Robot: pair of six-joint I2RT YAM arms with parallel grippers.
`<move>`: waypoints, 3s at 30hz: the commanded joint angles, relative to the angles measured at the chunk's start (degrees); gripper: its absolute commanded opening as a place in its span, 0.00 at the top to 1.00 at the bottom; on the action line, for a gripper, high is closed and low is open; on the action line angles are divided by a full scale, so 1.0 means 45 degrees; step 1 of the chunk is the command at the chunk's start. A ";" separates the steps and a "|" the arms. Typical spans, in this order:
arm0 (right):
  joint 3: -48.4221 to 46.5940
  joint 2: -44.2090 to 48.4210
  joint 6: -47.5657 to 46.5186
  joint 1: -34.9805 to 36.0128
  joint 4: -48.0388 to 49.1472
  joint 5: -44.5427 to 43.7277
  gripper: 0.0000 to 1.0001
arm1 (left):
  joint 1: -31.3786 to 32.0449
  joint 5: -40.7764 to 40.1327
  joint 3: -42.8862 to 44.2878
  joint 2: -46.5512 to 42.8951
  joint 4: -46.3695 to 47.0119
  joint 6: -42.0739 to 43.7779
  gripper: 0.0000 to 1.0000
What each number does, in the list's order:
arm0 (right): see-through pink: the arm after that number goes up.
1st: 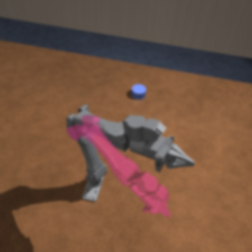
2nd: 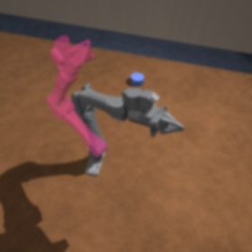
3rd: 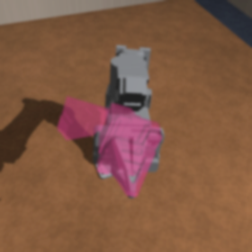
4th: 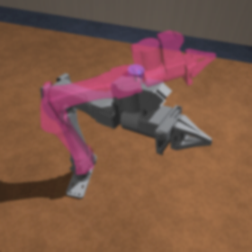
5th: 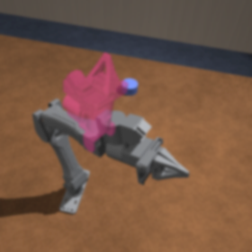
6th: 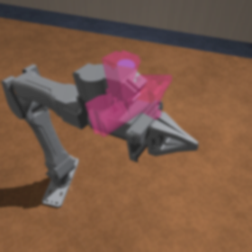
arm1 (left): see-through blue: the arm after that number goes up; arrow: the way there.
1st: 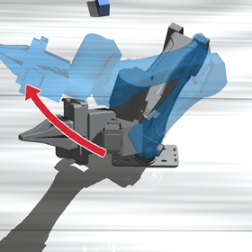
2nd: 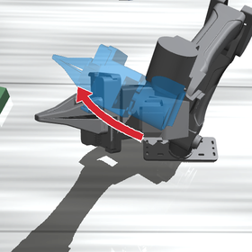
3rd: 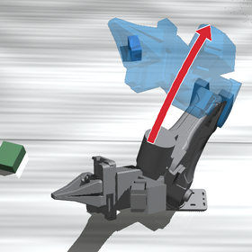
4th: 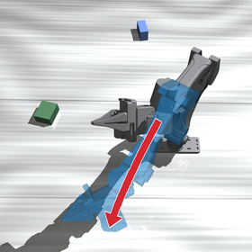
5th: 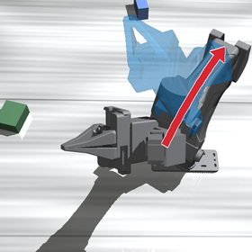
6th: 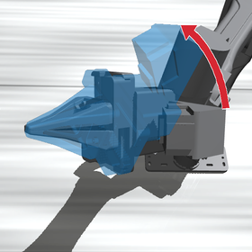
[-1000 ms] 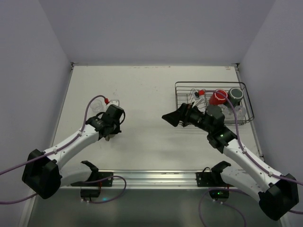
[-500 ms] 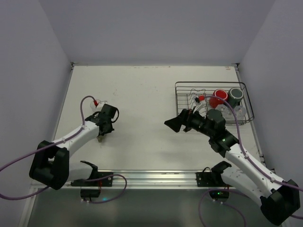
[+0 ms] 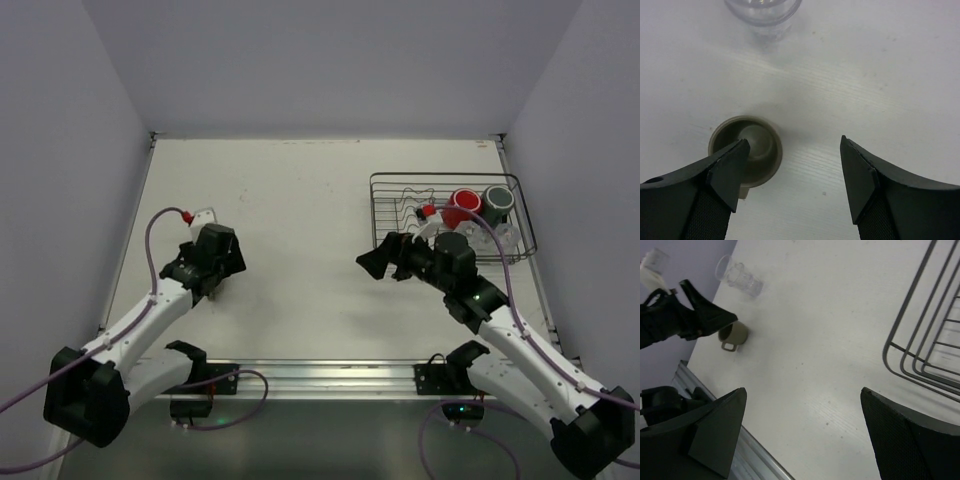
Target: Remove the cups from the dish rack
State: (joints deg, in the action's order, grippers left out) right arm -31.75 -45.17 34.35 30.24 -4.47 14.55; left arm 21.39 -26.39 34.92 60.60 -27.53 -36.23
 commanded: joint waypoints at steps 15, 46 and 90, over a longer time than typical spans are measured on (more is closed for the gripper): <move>-0.3921 -0.2168 -0.2125 -0.4783 -0.4377 -0.6981 0.01 | 0.0091 1.1781 0.3219 -0.4890 0.2699 0.3617 0.00; -0.5093 -0.7307 -0.2555 -0.7345 -0.3929 -0.6631 0.12 | 0.3119 0.8345 0.1636 -0.6475 0.2192 0.4340 0.00; 0.0492 -0.2011 0.5784 -0.2463 0.8804 0.6319 0.60 | 0.3919 1.2955 -0.0200 0.1494 1.6625 -0.4762 0.43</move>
State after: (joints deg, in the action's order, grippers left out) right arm -30.00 -53.08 57.23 18.20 26.24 41.65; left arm 38.41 31.57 33.65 66.98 40.80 -56.73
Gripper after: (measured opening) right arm 0.689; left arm 0.592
